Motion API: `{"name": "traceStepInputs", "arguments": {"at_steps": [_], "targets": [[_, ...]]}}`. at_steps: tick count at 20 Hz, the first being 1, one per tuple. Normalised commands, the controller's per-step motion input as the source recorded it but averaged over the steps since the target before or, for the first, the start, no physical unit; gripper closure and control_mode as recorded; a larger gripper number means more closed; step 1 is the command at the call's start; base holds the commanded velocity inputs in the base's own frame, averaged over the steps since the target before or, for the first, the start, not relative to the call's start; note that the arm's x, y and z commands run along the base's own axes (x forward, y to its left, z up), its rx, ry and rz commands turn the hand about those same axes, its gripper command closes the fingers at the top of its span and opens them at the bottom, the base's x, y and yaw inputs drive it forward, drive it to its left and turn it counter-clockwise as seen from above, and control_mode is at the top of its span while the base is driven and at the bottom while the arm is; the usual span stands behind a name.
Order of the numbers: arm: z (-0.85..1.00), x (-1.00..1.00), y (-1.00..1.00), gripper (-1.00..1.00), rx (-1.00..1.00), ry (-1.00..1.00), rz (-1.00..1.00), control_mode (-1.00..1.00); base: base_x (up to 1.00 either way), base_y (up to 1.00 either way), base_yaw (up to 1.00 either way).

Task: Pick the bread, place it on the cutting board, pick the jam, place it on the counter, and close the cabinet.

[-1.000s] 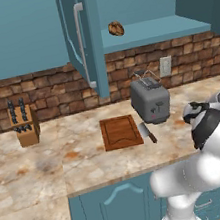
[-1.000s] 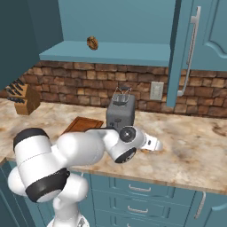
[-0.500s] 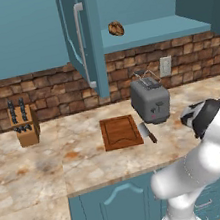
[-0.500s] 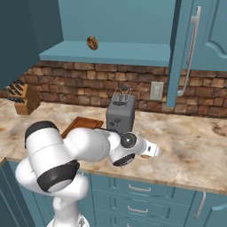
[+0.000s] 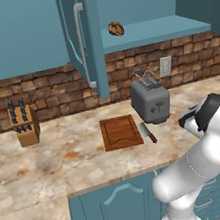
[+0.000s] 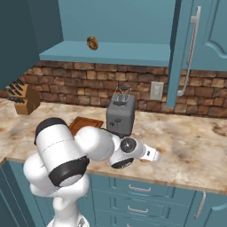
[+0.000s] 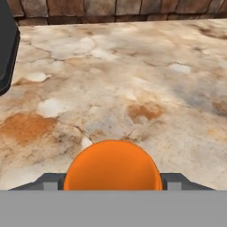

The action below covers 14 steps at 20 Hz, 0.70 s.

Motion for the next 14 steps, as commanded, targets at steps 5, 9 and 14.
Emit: {"name": "traceStepInputs", "arguments": {"at_steps": [5,9,14], "targets": [[-0.27,0.0,-0.01,1.0,0.0,0.0,0.0,-1.0,0.0,0.0,0.0],[-0.15,0.0,-0.01,1.0,0.0,0.0,0.0,-1.0,0.0,0.0,0.0],[0.0,0.0,0.0,-1.0,0.0,0.0,0.0,-1.0,0.0,0.0,0.0]]}}
